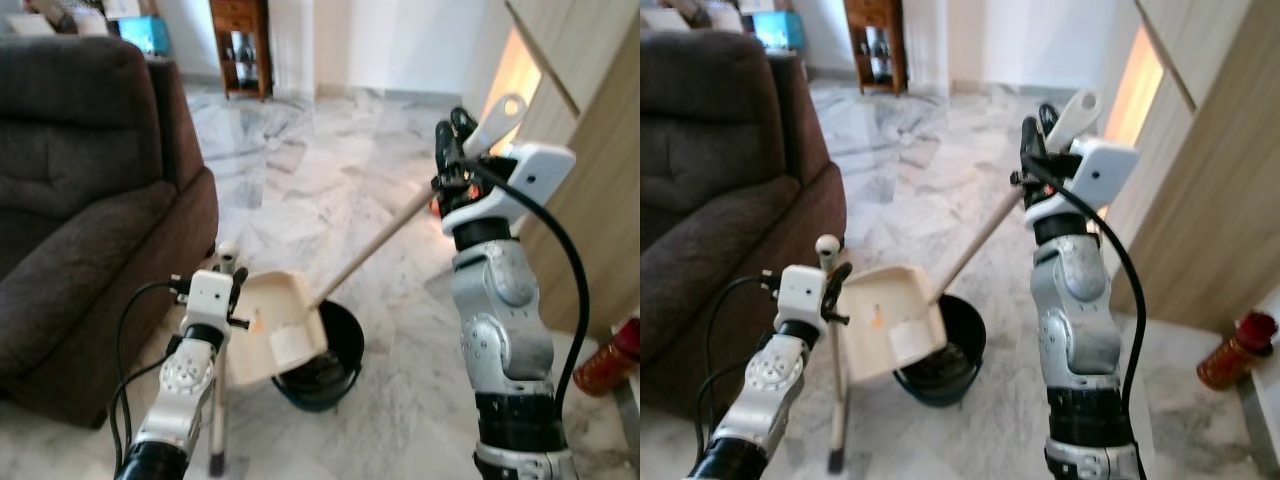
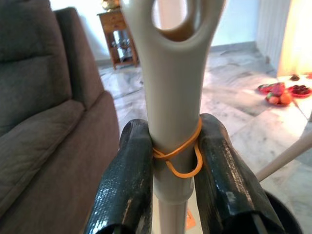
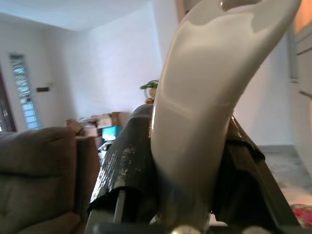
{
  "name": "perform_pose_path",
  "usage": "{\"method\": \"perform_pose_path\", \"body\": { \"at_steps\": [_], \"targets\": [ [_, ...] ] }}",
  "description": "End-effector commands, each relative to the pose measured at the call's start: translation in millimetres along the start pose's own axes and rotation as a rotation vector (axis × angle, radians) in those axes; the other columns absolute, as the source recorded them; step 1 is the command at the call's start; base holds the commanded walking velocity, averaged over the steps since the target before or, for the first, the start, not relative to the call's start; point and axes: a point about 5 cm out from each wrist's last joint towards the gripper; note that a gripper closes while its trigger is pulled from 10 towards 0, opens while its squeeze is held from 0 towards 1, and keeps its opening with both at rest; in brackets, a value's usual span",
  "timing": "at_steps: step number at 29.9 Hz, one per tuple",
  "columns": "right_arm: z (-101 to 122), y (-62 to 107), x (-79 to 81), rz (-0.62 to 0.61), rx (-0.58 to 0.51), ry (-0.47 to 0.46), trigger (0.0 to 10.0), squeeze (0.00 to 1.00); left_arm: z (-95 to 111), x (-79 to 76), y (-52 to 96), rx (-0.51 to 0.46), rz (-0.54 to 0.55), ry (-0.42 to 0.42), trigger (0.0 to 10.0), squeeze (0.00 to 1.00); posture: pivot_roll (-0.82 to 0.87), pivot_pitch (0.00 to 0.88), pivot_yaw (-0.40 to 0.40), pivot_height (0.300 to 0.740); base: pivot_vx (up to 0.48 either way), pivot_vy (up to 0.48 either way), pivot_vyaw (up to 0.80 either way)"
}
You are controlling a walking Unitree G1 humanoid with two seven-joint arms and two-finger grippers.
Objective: Sweep floor
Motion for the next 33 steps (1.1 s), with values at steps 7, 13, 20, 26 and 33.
{"method": "perform_pose_path", "body": {
  "at_steps": [7,13,20,26,33],
  "targets": [
    [17.9,-3.9,1.4,-0.005,-0.094,-0.022,10.0,0.0,10.3,-4.2,-5.2,-0.048,-0.021,-0.021,10.0,0.0,0.11,0.0,0.013,0.74,0.254,0.0,0.0],
    [17.4,-3.6,2.9,-0.005,-0.092,-0.019,10.0,0.0,10.1,-4.6,-5.2,-0.047,-0.022,-0.019,10.0,0.0,0.11,0.0,0.013,0.74,0.254,0.0,0.0],
    [17.5,-3.9,3.7,-0.003,-0.094,-0.016,10.0,0.0,10.0,-4.7,-5.1,-0.046,-0.022,-0.02,10.0,0.0,0.11,0.0,0.013,0.74,0.254,0.0,0.0],
    [17.8,-3.8,4.3,-0.008,-0.095,-0.008,10.0,0.0,10.2,-4.3,-4.8,-0.048,-0.023,-0.02,10.0,0.0,0.11,0.0,0.016,0.74,0.212,0.0,0.0],
    [17.4,-3.4,5.0,-0.006,-0.098,0.014,10.0,0.0,10.2,-5.9,-4.5,-0.05,-0.032,-0.019,10.0,0.0,0.11,0.0,0.015,0.74,0.0,0.0,0.0]
  ]
}}
Point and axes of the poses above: a point about 5 cm out from each wrist's last joint towards the gripper, its own y axis pointing back from the gripper into the wrist, its own z axis along the axis of the wrist's last joint, x = y × z, and after that the axes turned 10 degrees about y, right-handed
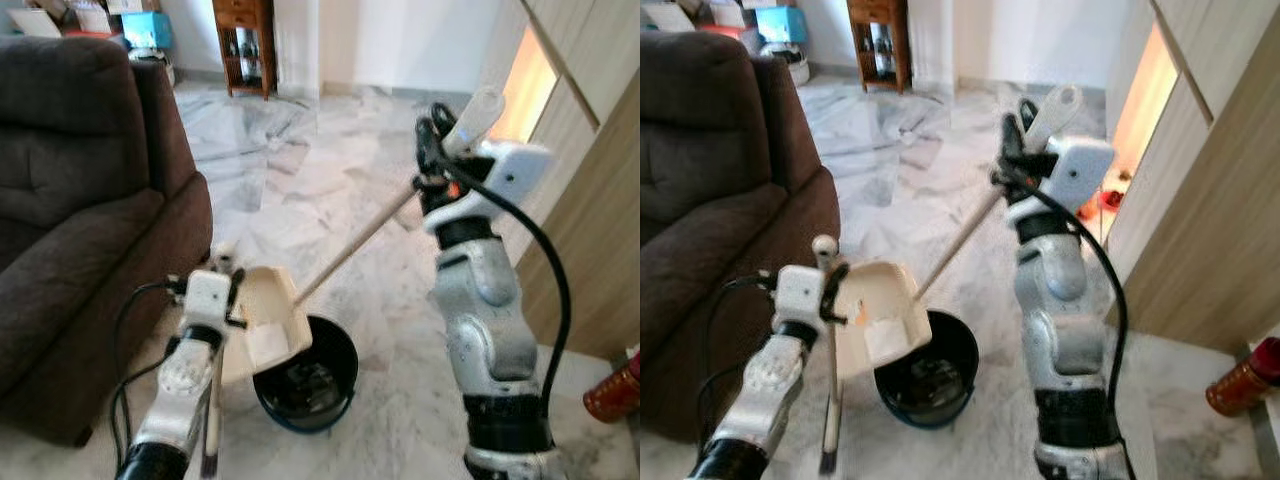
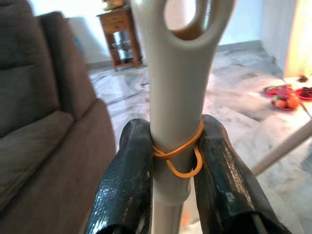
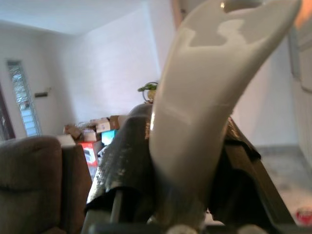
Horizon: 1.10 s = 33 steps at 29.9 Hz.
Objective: Sweep floor
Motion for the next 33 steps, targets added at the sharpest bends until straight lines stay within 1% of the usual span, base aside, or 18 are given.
{"method": "perform_pose_path", "body": {
  "at_steps": [1,8,11,13,14,17,20,23,25,27,33],
  "targets": [
    [16,-4.2,9.4,0.022,-0.085,-0.015,10.0,0.0,8,2.1,-1.9,-0.037,-0.004,-0.014,10.0,0.0,0.11,0.0,0.015,0.74,0.0,0.0,0.0],
    [17,-4.0,9.9,0.018,-0.09,0.013,10.0,0.0,8,1.9,-1.5,-0.036,-0.005,-0.013,10.0,0.0,0.11,0.0,0.015,0.74,0.0,0.0,0.0],
    [21,-3.1,8.8,0.004,-0.132,0.106,10.0,0.0,7,1.2,-1.1,-0.034,-0.008,-0.012,10.0,0.0,0.11,0.0,0.015,0.74,0.0,0.0,0.0],
    [21,-3.1,8.8,0.004,-0.132,0.106,10.0,0.0,7,1.2,-1.1,-0.034,-0.008,-0.012,10.0,0.0,0.11,0.0,0.015,0.74,0.0,0.0,0.0],
    [23,-2.7,9.4,0.006,-0.147,0.135,10.0,0.0,7,0.9,-1.0,-0.034,-0.009,-0.012,10.0,0.0,0.11,0.0,0.015,0.74,0.0,0.0,0.0],
    [26,-0.6,15.1,0.03,-0.18,0.201,10.0,0.0,7,0.3,-0.6,-0.033,-0.012,-0.01,10.0,0.0,0.11,0.0,0.016,0.74,0.0,0.0,0.0],
    [26,0.9,19.7,0.043,-0.191,0.21,10.0,0.0,7,0.0,-0.8,-0.034,-0.014,-0.01,10.0,0.0,0.11,0.0,0.015,0.74,0.0,0.0,0.0],
    [29,3.0,25.7,0.071,-0.219,0.243,10.0,0.0,7,0.0,-1.1,-0.035,-0.015,-0.011,10.0,0.0,0.11,0.0,0.016,0.74,0.0,0.0,0.0],
    [29,6.4,34.3,0.126,-0.237,0.276,10.0,0.0,7,-0.3,-1.3,-0.035,-0.017,-0.011,10.0,0.0,0.11,0.0,0.016,0.74,0.0,0.0,0.0],
    [29,9.4,41.2,0.173,-0.245,0.283,10.0,0.0,7,-0.3,-1.6,-0.034,-0.018,-0.01,10.0,0.0,0.11,0.0,0.019,0.74,0.0,0.0,0.0],
    [29,14.3,48.8,0.227,-0.258,0.306,10.0,0.0,7,-0.6,-1.5,-0.034,-0.021,-0.01,10.0,0.0,0.11,0.0,0.019,0.74,0.0,0.0,0.0]
  ]
}}
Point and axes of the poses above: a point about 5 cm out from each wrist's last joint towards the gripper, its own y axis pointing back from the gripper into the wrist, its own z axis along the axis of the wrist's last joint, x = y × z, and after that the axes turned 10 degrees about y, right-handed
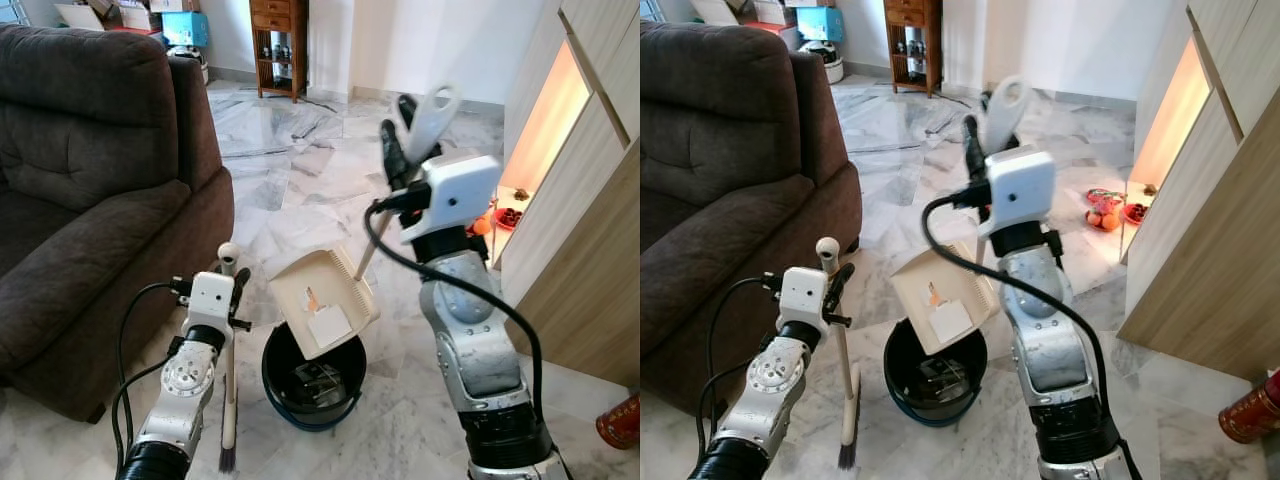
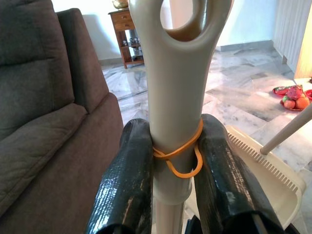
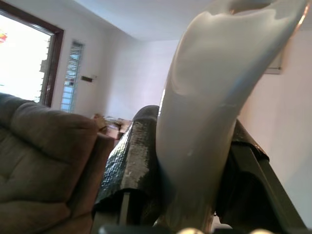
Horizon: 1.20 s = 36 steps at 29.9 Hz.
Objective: Sweep floor
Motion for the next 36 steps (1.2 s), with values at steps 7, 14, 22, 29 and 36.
{"method": "perform_pose_path", "body": {
  "at_steps": [7,14,22,29,36],
  "targets": [
    [29,3.3,10.7,0.071,-0.174,0.078,10.0,0.0,9,-1.3,-3.0,-0.043,-0.013,-0.01,10.0,0.0,0.1,0.0,0.017,0.74,0.0,0.0,0.0],
    [32,6.7,20.9,0.144,-0.208,0.142,10.0,0.0,9,-1.8,-3.0,-0.043,-0.014,-0.008,10.0,0.0,0.1,0.0,0.015,0.74,0.0,0.0,0.0],
    [34,8.7,28.9,0.205,-0.208,0.124,10.0,0.0,9,-1.9,-3.1,-0.044,-0.013,-0.006,10.0,0.0,0.1,0.0,0.014,0.74,0.0,0.0,0.0],
    [28,10.4,36.8,0.264,-0.15,0.065,10.0,0.0,9,-2.1,-2.9,-0.045,-0.014,-0.005,10.0,0.0,0.11,0.0,0.013,0.74,0.0,0.0,0.0],
    [26,9.2,34.2,0.252,-0.139,0.097,10.0,0.0,9,-2.4,-2.9,-0.046,-0.014,-0.004,10.0,0.0,0.11,0.0,0.013,0.74,0.0,0.0,0.0]
  ]
}}
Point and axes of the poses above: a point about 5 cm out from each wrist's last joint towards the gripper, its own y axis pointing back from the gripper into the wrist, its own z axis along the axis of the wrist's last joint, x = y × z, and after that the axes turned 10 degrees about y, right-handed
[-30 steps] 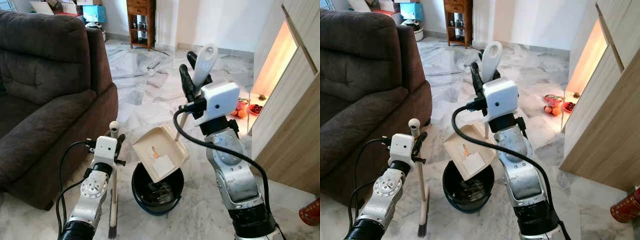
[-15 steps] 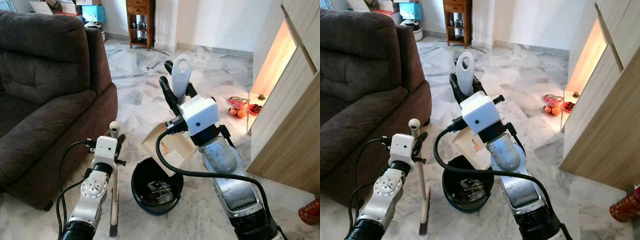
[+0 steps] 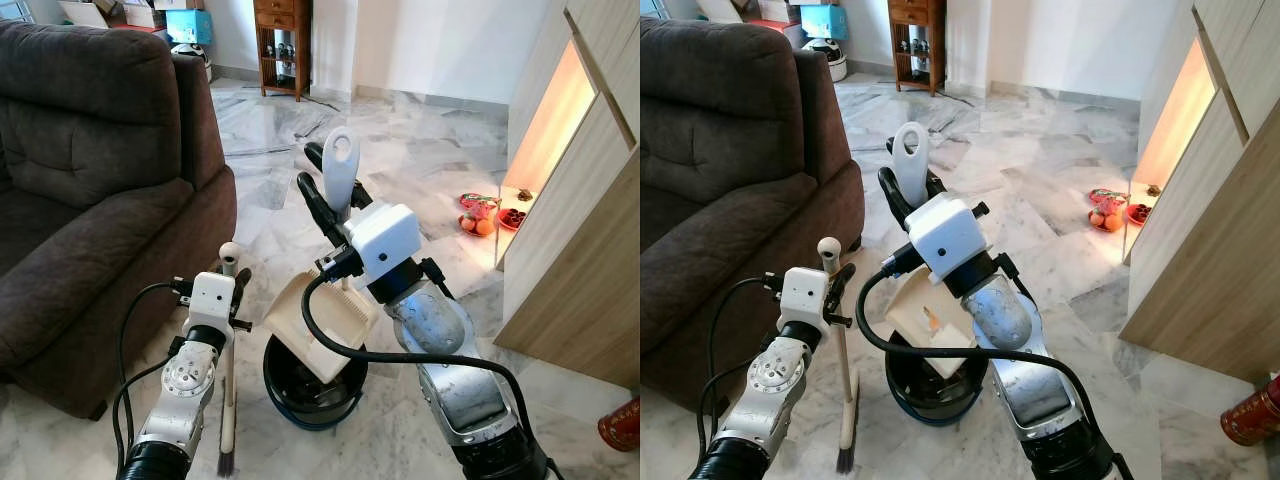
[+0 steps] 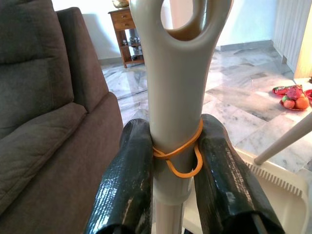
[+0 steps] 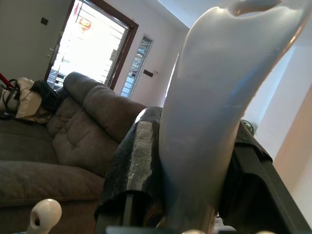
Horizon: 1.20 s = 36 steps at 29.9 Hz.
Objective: Sweep floor
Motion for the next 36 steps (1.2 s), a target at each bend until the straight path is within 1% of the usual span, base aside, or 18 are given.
{"method": "perform_pose_path", "body": {
  "at_steps": [1,3,5,8,13,14,15,16,20,21,24,28,29,30,32,34,35,36],
  "targets": [
    [16,-4.1,-9.7,-0.034,-0.077,0.059,10.0,0.0,9,-1.9,-2.8,-0.047,-0.013,-0.006,10.0,0.0,0.1,0.0,0.013,0.74,0.0,0.0,0.0],
    [17,-3.8,-11.0,-0.034,-0.086,0.098,10.0,0.0,9,-2.4,-3.0,-0.049,-0.016,-0.005,10.0,0.0,0.11,0.0,0.013,0.74,0.0,0.0,0.0],
    [17,-3.5,-12.0,-0.041,-0.093,0.108,10.0,0.0,9,-2.8,-3.0,-0.048,-0.017,-0.005,10.0,0.0,0.1,0.0,0.012,0.74,0.0,0.0,0.0],
    [17,-3.8,-13.2,-0.051,-0.088,0.105,10.0,0.0,9,-2.9,-3.0,-0.046,-0.017,-0.005,10.0,0.0,0.1,0.0,0.011,0.74,0.0,0.0,0.0],
    [13,-3.6,-23.4,-0.134,-0.058,0.112,10.0,0.0,9,-3.3,-3.1,-0.047,-0.017,-0.005,10.0,0.0,0.11,0.0,0.01,0.74,0.0,0.0,0.0],
    [11,-3.7,-29.6,-0.168,-0.05,0.128,10.0,0.0,9,-3.1,-3.1,-0.047,-0.016,-0.004,10.0,0.0,0.11,0.0,0.01,0.74,0.0,0.0,0.0],
    [12,-4.1,-42.1,-0.24,-0.051,0.169,10.0,0.0,9,-2.6,-3.0,-0.047,-0.015,-0.004,10.0,0.0,0.1,0.0,0.012,0.74,0.0,0.0,0.0],
    [13,-3.8,-50.2,-0.285,-0.051,0.2,10.0,0.0,9,-2.6,-3.0,-0.047,-0.015,-0.004,10.0,0.0,0.1,0.0,0.013,0.74,0.0,0.0,0.0],
    [11,-1.8,-66.0,-0.371,-0.031,0.259,10.0,0.0,9,-2.8,-2.8,-0.046,-0.016,-0.003,10.0,0.0,0.1,0.0,0.013,0.74,0.0,0.0,0.0],
    [7,0.9,-72.5,-0.402,-0.009,0.287,10.0,0.0,9,-2.6,-2.8,-0.046,-0.017,-0.003,10.0,0.0,0.1,0.0,0.013,0.74,0.0,0.0,0.0],
    [-10,8.6,-81.2,-0.435,0.066,0.314,10.0,0.0,9,-2.4,-2.9,-0.045,-0.016,-0.003,10.0,0.0,0.1,0.0,0.014,0.74,0.0,0.0,0.0],
    [-30,19.7,-84.7,-0.46,0.147,0.323,10.0,0.0,9,-1.3,-2.6,-0.043,-0.015,-0.005,10.0,0.0,0.1,0.0,0.013,0.74,0.0,0.0,0.0],
    [-40,25.2,-85.5,-0.465,0.189,0.333,10.0,0.0,9,-0.5,-2.6,-0.043,-0.014,-0.005,10.0,0.0,0.1,0.0,0.013,0.74,0.0,0.0,0.0],
    [-43,26.4,-85.6,-0.468,0.198,0.336,10.0,0.0,9,-0.4,-2.6,-0.043,-0.014,-0.005,10.0,0.0,0.1,0.0,0.013,0.74,0.0,0.0,0.0],
    [-55,34.4,-87.0,-0.49,0.249,0.321,10.0,0.0,9,0.0,-2.5,-0.042,-0.014,-0.004,10.0,0.0,0.1,0.0,0.012,0.74,0.0,0.0,0.0],
    [-63,39.4,-86.5,-0.491,0.28,0.326,10.0,0.0,9,0.3,-2.3,-0.041,-0.015,-0.004,10.0,0.0,0.1,0.0,0.011,0.74,0.0,0.0,0.0],
    [-73,45.6,-84.2,-0.488,0.321,0.319,10.0,0.0,9,0.7,-1.9,-0.039,-0.017,-0.002,10.0,0.0,0.1,0.0,0.009,0.74,0.0,0.0,0.0],
    [-73,45.6,-84.2,-0.488,0.321,0.319,10.0,0.0,9,0.7,-1.9,-0.039,-0.017,-0.002,10.0,0.0,0.1,0.0,0.009,0.74,0.0,0.0,0.0]
  ]
}}
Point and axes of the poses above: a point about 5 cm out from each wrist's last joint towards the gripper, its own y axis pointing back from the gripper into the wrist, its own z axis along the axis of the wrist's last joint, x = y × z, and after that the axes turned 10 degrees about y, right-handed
